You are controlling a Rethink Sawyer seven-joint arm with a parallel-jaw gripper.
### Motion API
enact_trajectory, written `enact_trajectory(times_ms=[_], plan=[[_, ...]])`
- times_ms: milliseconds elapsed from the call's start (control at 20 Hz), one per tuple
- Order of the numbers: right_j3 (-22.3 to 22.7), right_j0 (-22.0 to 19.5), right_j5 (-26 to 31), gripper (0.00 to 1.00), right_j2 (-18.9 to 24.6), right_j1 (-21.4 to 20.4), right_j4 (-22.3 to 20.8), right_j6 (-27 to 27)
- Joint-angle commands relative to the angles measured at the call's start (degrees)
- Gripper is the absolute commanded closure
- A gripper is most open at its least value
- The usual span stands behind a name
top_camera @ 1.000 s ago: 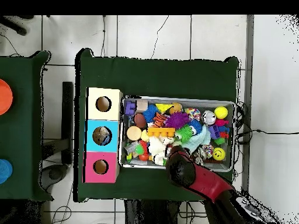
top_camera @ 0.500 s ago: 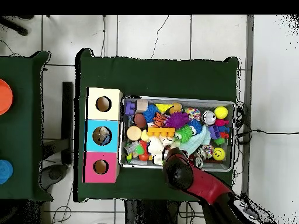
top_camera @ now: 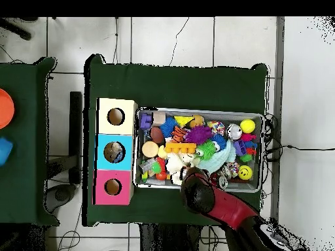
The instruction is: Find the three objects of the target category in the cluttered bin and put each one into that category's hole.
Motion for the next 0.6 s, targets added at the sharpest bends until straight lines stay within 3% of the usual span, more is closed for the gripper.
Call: enact_trajectory(times_ms=[50,200,350,450,600], plan=[[0.39,0.8,0.11,1.0,3.24,0.51,0.0,11.75],[3.95,3.38,6.15,1.0,1.74,-5.59,3.12,13.36],[6.47,5.83,18.66,1.0,2.3,-14.08,7.57,14.56],[6.35,7.88,24.75,1.0,2.01,-17.57,9.96,15.71],[3.01,13.98,31.72,1.0,-3.23,-19.55,11.68,17.98]])
